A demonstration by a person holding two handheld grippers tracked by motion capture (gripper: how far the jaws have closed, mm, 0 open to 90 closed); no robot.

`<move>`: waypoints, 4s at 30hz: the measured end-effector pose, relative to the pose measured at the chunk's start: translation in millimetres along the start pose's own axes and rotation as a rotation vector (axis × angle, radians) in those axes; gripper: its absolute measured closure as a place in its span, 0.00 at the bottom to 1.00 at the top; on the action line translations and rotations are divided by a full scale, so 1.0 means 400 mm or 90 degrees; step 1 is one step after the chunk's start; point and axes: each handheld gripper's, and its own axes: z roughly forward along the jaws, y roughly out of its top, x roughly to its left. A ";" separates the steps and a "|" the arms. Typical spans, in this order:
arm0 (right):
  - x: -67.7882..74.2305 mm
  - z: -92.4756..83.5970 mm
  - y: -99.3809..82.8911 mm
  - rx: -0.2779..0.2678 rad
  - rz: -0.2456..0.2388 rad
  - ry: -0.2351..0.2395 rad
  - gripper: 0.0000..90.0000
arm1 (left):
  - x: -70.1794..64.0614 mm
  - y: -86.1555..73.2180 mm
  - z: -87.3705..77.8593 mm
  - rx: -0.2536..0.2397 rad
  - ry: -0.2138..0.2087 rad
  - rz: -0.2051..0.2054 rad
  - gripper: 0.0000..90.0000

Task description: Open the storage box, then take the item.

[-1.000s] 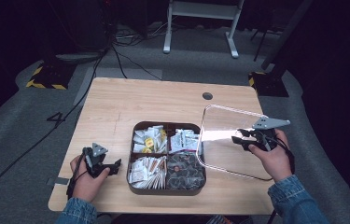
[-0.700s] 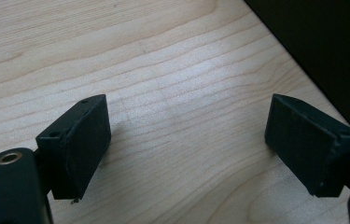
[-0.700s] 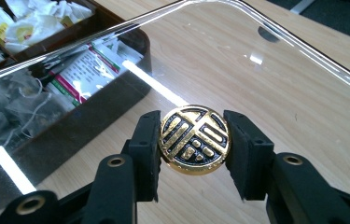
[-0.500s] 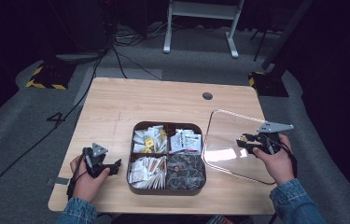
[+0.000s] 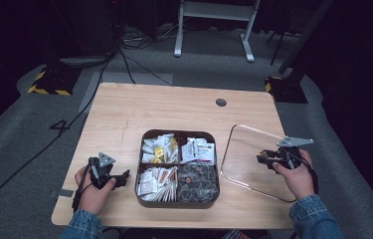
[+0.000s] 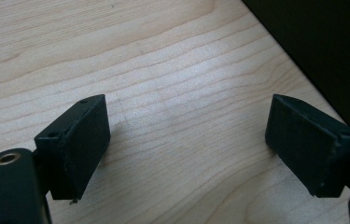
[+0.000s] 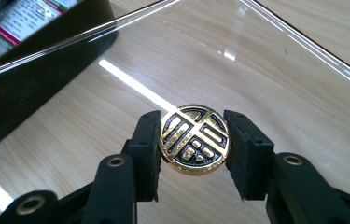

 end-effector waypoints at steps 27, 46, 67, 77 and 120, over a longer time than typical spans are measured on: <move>0.014 0.067 -0.112 0.025 0.015 0.017 0.65 | -0.004 0.001 0.001 0.001 0.006 -0.002 0.16; 0.044 0.067 -0.121 0.037 0.000 0.025 0.65 | -0.005 0.001 0.001 0.000 0.007 -0.004 0.16; 0.067 0.040 -0.137 0.052 0.014 0.045 0.65 | -0.007 0.004 0.004 0.002 0.003 0.000 0.15; 0.085 -0.012 -0.092 -0.009 0.033 0.025 0.48 | -0.008 0.006 0.006 0.001 0.003 -0.001 0.15; 0.337 0.129 0.245 -0.023 -0.060 0.117 0.61 | -0.011 0.017 0.016 0.002 0.004 -0.001 0.15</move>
